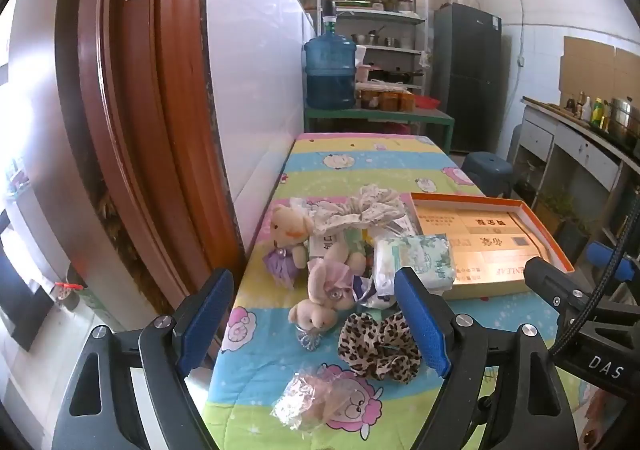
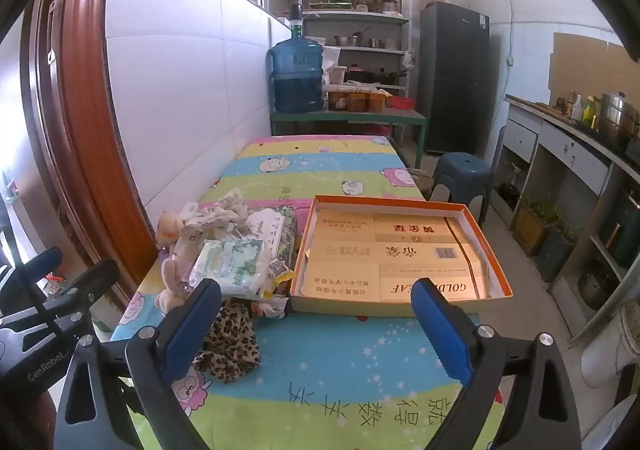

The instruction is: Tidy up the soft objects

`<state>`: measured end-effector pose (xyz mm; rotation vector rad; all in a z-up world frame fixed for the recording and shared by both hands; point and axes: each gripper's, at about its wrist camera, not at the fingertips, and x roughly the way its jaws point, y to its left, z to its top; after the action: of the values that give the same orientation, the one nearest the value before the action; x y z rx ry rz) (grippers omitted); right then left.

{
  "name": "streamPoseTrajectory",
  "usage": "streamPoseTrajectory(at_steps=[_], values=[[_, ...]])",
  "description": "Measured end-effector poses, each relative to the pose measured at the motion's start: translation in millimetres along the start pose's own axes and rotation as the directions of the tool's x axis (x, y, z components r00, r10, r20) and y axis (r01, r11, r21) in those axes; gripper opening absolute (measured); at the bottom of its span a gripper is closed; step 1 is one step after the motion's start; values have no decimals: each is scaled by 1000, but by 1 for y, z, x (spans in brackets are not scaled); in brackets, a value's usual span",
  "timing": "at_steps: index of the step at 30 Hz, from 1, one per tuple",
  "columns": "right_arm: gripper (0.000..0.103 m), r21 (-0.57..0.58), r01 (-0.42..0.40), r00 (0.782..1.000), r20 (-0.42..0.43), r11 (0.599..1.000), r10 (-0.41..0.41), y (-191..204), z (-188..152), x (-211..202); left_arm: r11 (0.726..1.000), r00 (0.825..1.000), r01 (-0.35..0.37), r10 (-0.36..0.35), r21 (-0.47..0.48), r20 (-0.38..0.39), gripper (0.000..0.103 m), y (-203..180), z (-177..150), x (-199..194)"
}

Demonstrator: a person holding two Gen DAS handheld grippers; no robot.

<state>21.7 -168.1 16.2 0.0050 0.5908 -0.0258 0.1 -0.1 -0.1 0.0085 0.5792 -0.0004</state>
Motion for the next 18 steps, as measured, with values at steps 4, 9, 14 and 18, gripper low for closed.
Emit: streamPoseTrajectory(at_steps=[4, 9, 14, 18], values=[[97, 6, -10, 1000, 3, 1000, 10, -1, 1, -1, 1000, 1000, 2, -2, 2, 5, 84, 0, 0, 0], [97, 5, -13, 1000, -6, 1000, 13, 0, -4, 4, 1000, 1000, -3, 3, -26, -18, 84, 4, 1, 1], [97, 3, -18, 1000, -7, 1000, 18, -2, -10, 1, 1000, 999, -24, 23, -18, -22, 84, 8, 2, 5], [97, 0, -19, 1000, -22, 1000, 19, 1, -4, 5, 999, 999, -35, 35, 2, -22, 84, 2, -4, 8]])
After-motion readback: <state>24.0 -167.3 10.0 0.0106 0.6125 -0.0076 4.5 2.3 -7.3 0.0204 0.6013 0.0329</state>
